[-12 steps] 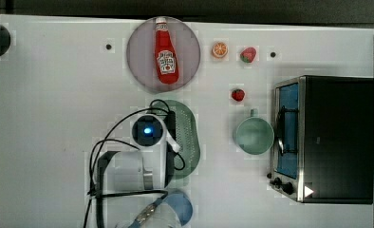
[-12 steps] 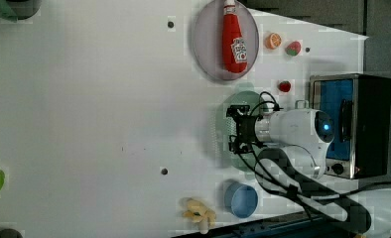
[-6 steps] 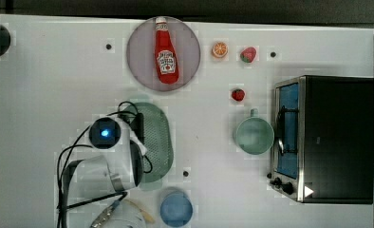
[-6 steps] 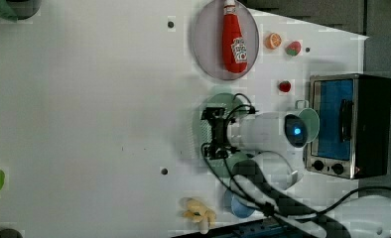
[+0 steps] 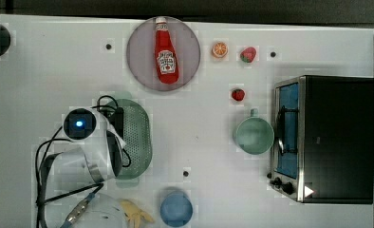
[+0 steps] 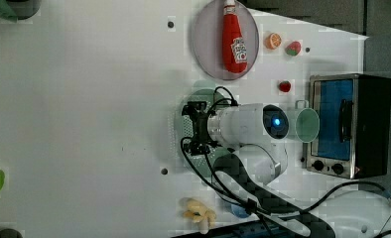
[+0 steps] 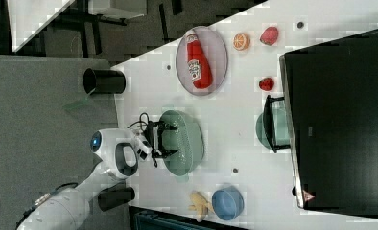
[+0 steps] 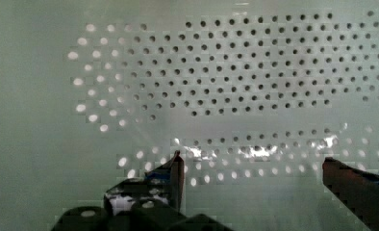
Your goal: Drag strainer right to left.
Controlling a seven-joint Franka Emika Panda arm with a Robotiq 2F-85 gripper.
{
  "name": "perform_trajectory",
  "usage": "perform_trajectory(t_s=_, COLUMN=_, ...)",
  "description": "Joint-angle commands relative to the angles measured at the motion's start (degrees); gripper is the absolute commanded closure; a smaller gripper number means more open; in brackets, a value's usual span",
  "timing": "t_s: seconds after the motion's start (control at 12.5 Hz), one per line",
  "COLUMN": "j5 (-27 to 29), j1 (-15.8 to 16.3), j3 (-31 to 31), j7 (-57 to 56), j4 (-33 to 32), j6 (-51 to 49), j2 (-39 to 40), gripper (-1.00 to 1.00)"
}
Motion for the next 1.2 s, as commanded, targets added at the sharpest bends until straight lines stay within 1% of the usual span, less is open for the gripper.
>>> perform_trajectory(t_s=0.08, j5=1.6, j1=2.8, j3=0.2, j7=2.6, j4=4.9, j6=-1.5, j2=1.9, gripper=-1.0)
perform_trajectory(t_s=0.48, j5=3.7, j1=6.0, j3=0.2, j7=5.7, j4=10.1, j6=-2.1, j2=4.8, gripper=-1.0)
perform_trajectory(t_s=0.88, j5=3.7, j1=9.1, j3=0.2, j7=10.3, j4=14.6, j6=-2.5, j2=7.6, gripper=-1.0)
perform_trajectory(t_s=1.2, j5=3.8, j1=11.1, j3=0.3, j7=10.4, j4=16.6, j6=-2.6, j2=9.1, gripper=-1.0)
